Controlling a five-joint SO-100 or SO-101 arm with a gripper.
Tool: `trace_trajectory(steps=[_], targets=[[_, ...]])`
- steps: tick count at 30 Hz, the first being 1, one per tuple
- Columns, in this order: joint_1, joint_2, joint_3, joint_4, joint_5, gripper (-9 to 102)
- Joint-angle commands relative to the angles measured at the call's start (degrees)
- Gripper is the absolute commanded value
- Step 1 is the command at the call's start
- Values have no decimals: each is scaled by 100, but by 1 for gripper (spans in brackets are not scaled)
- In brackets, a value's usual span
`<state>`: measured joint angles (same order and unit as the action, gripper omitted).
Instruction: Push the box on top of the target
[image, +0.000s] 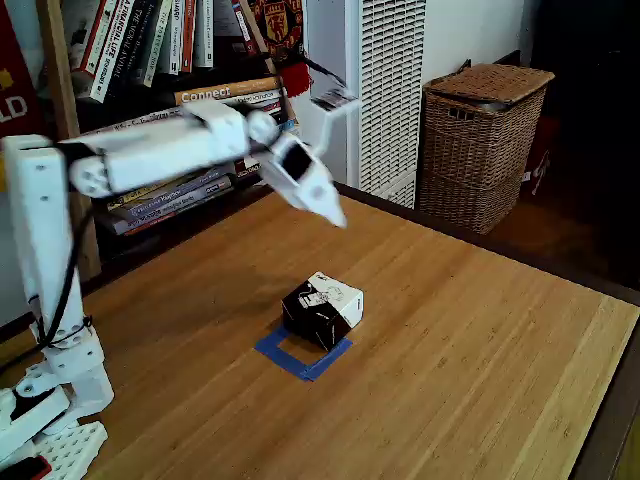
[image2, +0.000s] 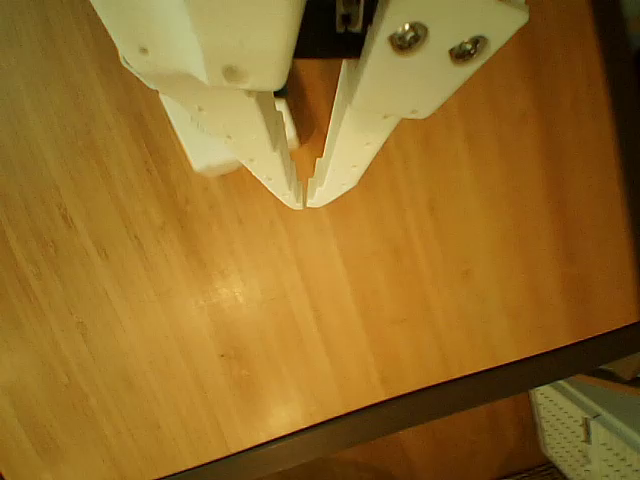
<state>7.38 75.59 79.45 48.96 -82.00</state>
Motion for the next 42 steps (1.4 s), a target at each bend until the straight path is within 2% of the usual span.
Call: trace_trajectory(steps=[1,7,22,28,42], targets=[[149,-246,-325,-387,-9,0],[308,-923,-844,-193,-229,0],[791,-1178,-721,158,-756,0],[809,-1362,-984,536,-879,0],[712,-1345,-967,809,-1116,0]])
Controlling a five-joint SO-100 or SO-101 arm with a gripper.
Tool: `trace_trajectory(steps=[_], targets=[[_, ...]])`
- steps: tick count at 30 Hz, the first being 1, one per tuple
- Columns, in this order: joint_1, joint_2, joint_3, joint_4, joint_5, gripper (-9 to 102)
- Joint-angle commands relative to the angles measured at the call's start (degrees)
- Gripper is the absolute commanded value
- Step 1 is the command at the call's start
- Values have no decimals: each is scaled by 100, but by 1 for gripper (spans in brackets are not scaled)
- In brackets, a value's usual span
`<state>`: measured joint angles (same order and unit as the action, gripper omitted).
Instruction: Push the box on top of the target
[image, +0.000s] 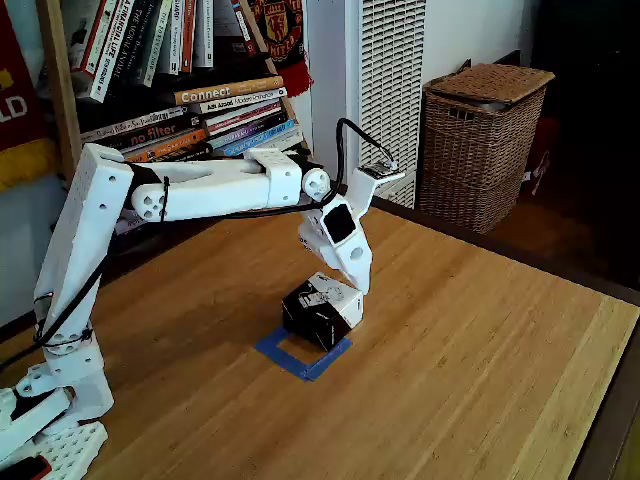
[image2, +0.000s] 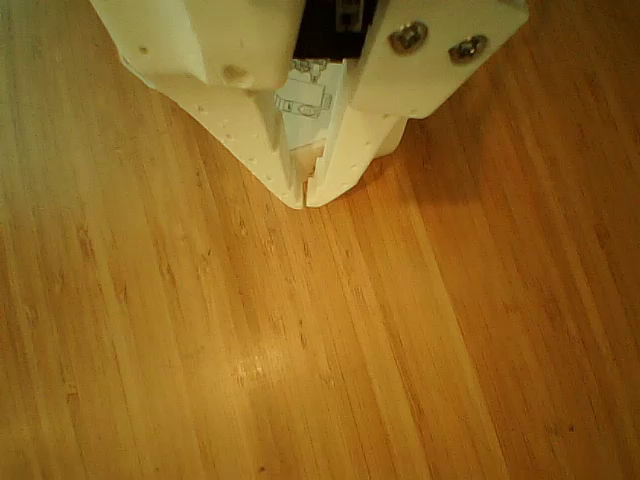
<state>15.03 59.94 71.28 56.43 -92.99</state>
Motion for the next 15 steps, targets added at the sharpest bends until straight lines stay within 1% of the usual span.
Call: trace_trajectory(steps=[1,15], targets=[[-62,229,-149,97,-44,0],[-237,281,-167,519,-475,0]])
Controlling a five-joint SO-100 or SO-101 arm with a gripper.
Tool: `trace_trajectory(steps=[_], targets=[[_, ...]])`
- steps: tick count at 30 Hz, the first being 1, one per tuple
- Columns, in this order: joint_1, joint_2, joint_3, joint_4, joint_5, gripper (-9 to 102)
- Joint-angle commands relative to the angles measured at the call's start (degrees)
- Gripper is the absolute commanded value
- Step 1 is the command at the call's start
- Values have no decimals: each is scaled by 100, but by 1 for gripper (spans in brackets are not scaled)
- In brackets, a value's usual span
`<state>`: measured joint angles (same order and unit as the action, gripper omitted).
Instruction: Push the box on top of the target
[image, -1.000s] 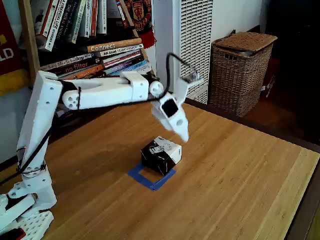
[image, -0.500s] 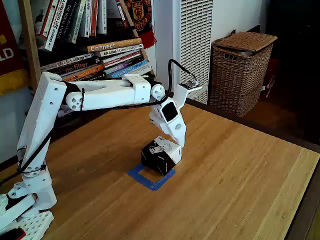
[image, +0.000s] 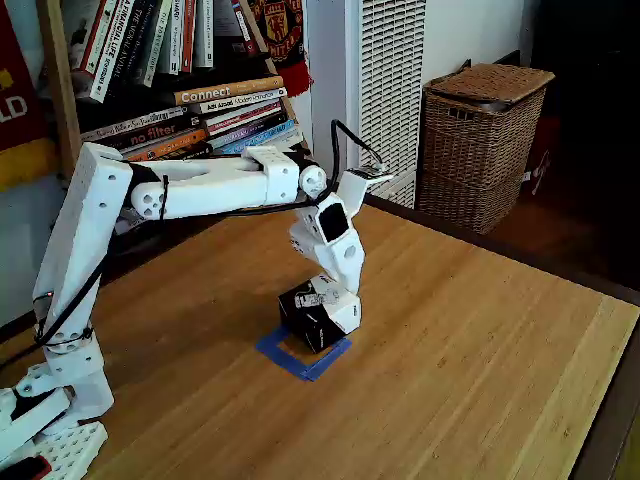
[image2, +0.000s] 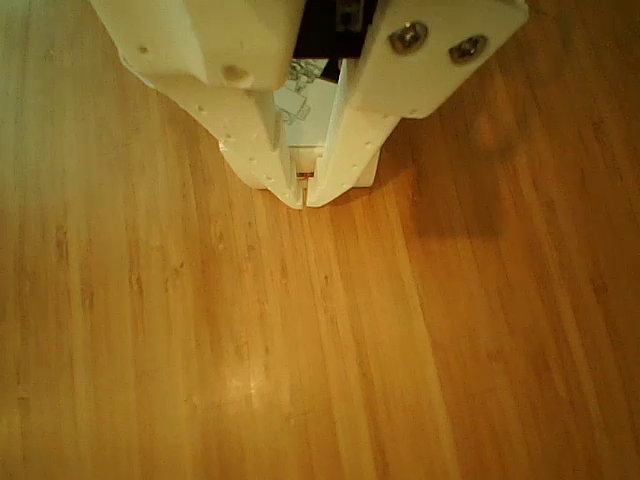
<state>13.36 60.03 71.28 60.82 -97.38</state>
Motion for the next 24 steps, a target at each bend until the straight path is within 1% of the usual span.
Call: trace_trajectory(steps=[1,13,24], targets=[[-88,272,-185,114,-53,0],[-158,439,9,325,-413,0],[-220,782,404,360,-492,0]])
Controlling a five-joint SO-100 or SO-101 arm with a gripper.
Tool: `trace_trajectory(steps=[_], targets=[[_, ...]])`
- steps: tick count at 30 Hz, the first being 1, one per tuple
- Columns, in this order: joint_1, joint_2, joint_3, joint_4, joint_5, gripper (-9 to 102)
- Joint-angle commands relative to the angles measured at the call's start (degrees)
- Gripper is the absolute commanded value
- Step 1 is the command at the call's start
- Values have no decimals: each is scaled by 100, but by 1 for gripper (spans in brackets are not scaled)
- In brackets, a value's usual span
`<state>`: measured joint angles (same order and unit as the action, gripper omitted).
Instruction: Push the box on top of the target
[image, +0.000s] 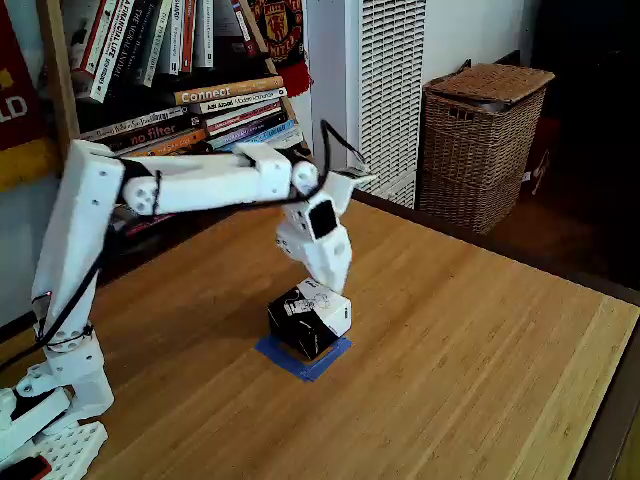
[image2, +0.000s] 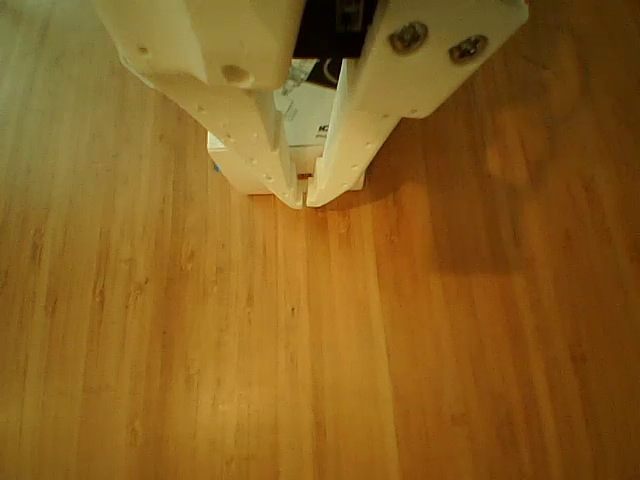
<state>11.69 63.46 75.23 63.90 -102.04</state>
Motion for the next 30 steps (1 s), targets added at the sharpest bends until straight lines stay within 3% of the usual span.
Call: trace_trajectory(steps=[1,30], targets=[[-62,475,26,62,-26,0],[-53,870,554,70,-220,0]])
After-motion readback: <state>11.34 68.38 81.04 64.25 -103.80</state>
